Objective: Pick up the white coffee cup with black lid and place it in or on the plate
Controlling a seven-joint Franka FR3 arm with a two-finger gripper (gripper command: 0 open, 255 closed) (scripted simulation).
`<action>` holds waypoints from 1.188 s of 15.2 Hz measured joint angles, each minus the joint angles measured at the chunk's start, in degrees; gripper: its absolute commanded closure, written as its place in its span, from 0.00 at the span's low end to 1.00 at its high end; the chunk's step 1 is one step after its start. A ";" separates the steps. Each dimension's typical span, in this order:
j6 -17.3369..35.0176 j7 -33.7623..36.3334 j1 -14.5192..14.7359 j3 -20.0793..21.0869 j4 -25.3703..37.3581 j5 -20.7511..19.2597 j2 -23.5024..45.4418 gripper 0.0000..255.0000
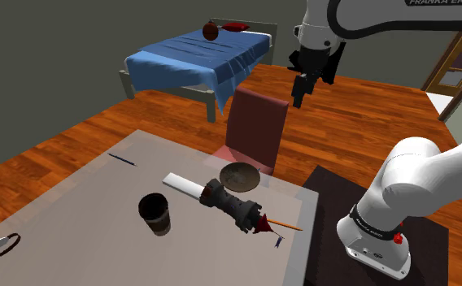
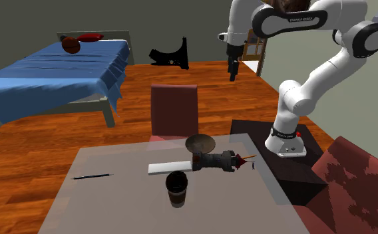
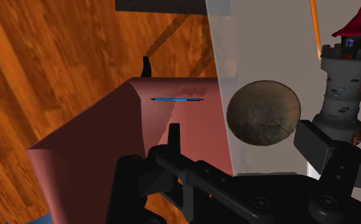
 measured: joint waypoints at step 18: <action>13.66 30.74 3.51 20.23 -0.86 11.68 12.44 0.00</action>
